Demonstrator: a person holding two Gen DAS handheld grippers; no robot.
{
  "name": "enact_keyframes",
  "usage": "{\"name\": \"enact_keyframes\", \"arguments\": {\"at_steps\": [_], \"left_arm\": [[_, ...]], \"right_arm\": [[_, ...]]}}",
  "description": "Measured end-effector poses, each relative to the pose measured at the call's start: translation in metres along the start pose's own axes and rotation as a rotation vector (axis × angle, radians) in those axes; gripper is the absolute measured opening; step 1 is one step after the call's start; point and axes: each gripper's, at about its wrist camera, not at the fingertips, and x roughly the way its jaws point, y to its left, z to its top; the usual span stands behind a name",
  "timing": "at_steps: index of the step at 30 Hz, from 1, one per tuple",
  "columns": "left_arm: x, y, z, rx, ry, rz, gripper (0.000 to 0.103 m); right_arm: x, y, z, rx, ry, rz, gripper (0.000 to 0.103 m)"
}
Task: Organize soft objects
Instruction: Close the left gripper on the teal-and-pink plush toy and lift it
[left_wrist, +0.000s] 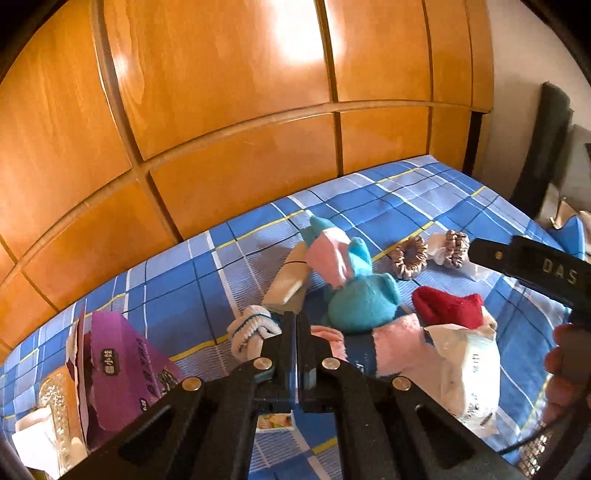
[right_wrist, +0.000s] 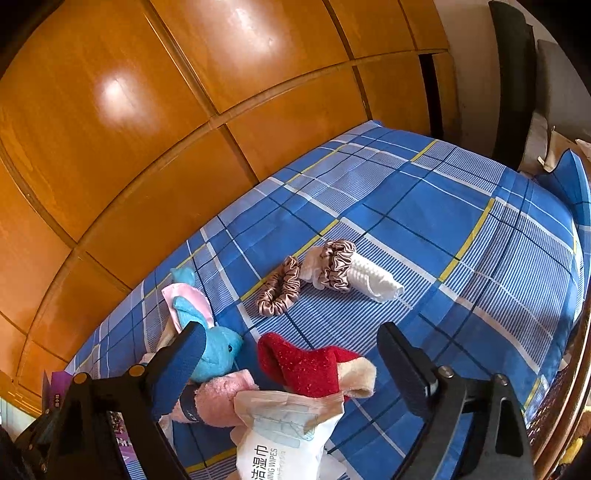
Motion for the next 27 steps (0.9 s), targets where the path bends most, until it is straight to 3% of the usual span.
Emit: {"name": "enact_keyframes", "arguments": {"at_steps": [8, 10, 16, 19, 21, 23, 26, 27], "left_arm": [[0.016, 0.015, 0.011, -0.142, 0.074, -0.212, 0.000], [0.021, 0.014, 0.018, -0.144, 0.068, -0.192, 0.000], [0.051, 0.004, 0.035, -0.192, 0.128, -0.253, 0.008], [0.066, -0.009, 0.042, -0.185, 0.154, -0.282, 0.038], [0.076, -0.019, 0.046, -0.175, 0.155, -0.266, 0.066], [0.087, -0.024, 0.049, -0.170, 0.166, -0.252, 0.074], [0.110, -0.031, 0.049, -0.142, 0.221, -0.215, 0.072], [0.119, -0.032, 0.047, -0.130, 0.253, -0.204, 0.053]], "right_arm": [[0.000, -0.003, 0.000, 0.017, 0.006, 0.005, 0.096], [0.001, -0.004, 0.000, 0.024, 0.012, 0.009, 0.096], [0.002, -0.007, 0.001, 0.046, 0.019, 0.015, 0.096], [0.000, -0.013, 0.002, 0.075, 0.012, 0.008, 0.096], [-0.001, -0.018, 0.002, 0.099, 0.012, 0.006, 0.096], [0.002, -0.019, 0.002, 0.108, 0.025, 0.008, 0.096], [0.004, -0.018, 0.002, 0.100, 0.040, 0.008, 0.096], [0.004, -0.017, 0.002, 0.094, 0.040, 0.006, 0.096]]}}
